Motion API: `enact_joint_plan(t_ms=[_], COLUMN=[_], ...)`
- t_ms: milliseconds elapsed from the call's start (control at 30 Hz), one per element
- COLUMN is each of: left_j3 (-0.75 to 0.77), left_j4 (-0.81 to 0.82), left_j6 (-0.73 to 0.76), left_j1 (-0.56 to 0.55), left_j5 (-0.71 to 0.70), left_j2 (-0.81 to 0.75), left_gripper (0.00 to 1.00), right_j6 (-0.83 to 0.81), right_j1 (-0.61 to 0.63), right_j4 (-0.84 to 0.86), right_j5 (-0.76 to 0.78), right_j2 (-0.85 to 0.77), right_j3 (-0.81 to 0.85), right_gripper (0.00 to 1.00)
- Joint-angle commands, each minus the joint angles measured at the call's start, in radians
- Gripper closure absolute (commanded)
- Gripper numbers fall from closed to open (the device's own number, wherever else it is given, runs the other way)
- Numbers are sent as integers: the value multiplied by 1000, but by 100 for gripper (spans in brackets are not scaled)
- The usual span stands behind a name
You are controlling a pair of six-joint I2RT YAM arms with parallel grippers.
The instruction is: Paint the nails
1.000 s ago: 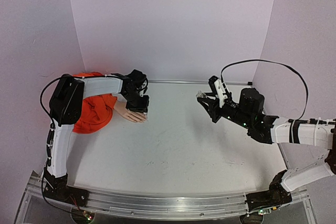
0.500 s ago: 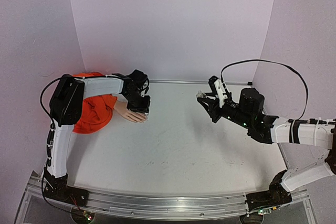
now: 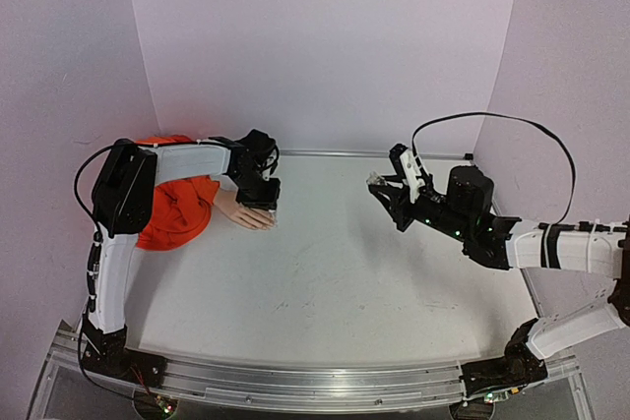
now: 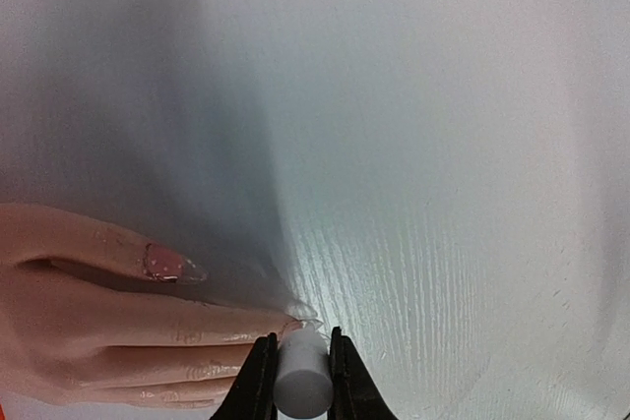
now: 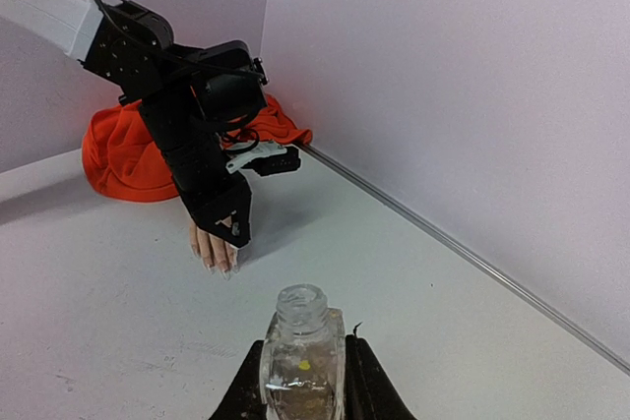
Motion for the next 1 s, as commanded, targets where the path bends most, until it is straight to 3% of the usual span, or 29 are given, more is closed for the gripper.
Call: enact_joint_plan(t_ms=[0,967], left_j3=[22,18], left_j4=[0,-3], left_j6=[14,10], left_j1=[2,-3], left_j5=[-28,31], left_j2=[-40,-14], left_gripper=[100,100], right_j6=[8,9], right_j1=[-3,-3], right_j4=[57,57], right_j5=[-15,-16], right_j2=[1,3], right_j3=[27,27], right_gripper=[100,100])
